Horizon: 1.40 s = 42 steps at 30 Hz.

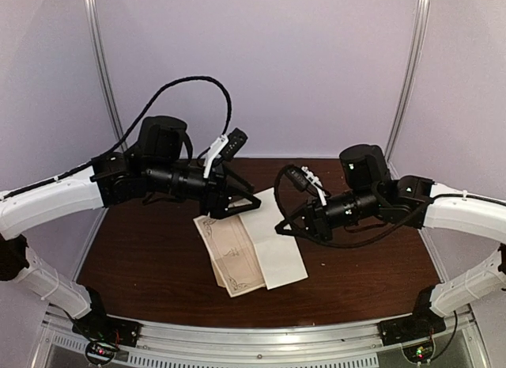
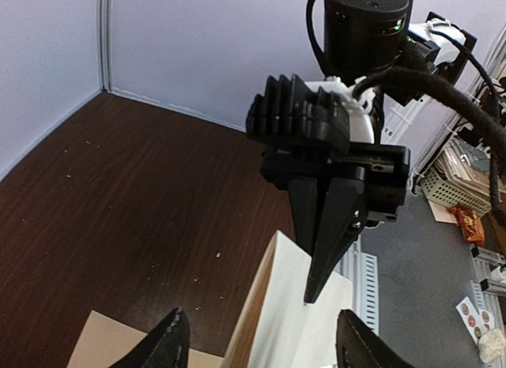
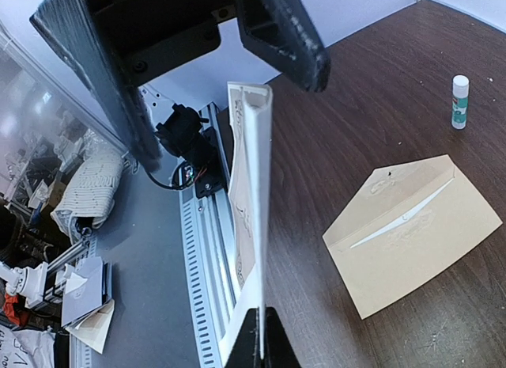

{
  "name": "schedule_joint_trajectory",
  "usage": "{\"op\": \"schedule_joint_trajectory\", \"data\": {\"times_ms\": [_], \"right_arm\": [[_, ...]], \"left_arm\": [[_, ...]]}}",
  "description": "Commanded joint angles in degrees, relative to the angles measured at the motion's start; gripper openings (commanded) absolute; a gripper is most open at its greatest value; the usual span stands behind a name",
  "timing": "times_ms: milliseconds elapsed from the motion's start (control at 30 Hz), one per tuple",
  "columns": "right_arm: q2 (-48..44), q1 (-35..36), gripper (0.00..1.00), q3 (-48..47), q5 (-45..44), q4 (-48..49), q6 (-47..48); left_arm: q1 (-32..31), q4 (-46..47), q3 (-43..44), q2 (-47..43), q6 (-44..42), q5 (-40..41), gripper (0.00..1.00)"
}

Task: Place the letter into the envelope and seal it
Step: Fold the letter.

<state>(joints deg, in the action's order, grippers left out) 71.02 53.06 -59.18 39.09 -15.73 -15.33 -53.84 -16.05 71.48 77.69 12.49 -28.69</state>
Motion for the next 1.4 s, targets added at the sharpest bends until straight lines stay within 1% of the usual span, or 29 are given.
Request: {"op": "schedule_joint_trajectory", "data": {"times_ms": [0,33,167,267,400,533,633,800,833,900,1067,1133,1200,1300,1367], "right_arm": [[0.5,0.7,0.0,-2.2,0.9,-0.8,1.4],[0.6,0.7,0.0,-2.3,0.9,-0.8,1.5],[0.4,0.8,0.0,-2.3,0.7,-0.6,1.7],[0.2,0.8,0.0,-2.2,0.7,-0.5,1.7],[0.1,0.8,0.0,-1.6,0.0,-0.6,1.5],[0.0,0.8,0.11,-0.3,-0.1,-0.4,0.9],[-0.6,0.8,0.12,1.3,-0.3,0.2,0.1],[-1.4,0.8,0.11,3.2,-0.4,1.6,-1.2],[-1.4,0.8,0.1,3.4,-0.4,1.7,-1.3],[-1.3,0.8,0.0,3.7,-0.5,1.8,-1.4],[-1.8,0.8,0.0,4.3,-1.0,2.9,-2.0],[-1.8,0.8,0.14,4.3,-0.9,2.6,-2.1],[-2.0,0.8,0.18,4.6,-1.1,2.1,-2.1],[-2.5,0.8,0.17,5.2,-1.4,1.7,-2.1],[-2.8,0.7,0.11,5.5,-1.6,1.6,-2.3]], "left_arm": [[-0.7,-0.6,2.0,1.2,-2.2,-4.4,0.45],[-0.7,-0.6,1.9,1.4,-2.2,-4.3,0.39],[-0.7,-0.7,1.4,1.8,-1.9,-4.0,0.21],[-0.7,-0.7,1.2,1.7,-1.9,-3.3,0.01],[-0.7,-0.6,1.1,0.9,-1.7,0.2,0.0],[-0.6,-0.6,1.4,-0.5,-1.9,3.8,0.0],[0.1,-1.1,1.4,-1.4,-2.3,4.6,0.0],[1.2,-3.0,1.6,-2.3,-3.2,6.3,0.0],[1.3,-3.0,1.6,-2.6,-3.3,6.5,0.0],[1.4,-3.2,1.6,-3.1,-3.4,6.9,0.0],[1.9,-3.9,1.6,-4.7,-3.7,7.7,0.0],[2.0,-4.2,1.5,-5.3,-3.8,7.8,0.0],[2.2,-4.5,1.5,-5.9,-3.9,8.0,0.0],[2.6,-5.2,1.5,-6.5,-4.1,8.2,0.0],[2.8,-5.6,1.6,-6.7,-4.3,8.4,0.0]]}}
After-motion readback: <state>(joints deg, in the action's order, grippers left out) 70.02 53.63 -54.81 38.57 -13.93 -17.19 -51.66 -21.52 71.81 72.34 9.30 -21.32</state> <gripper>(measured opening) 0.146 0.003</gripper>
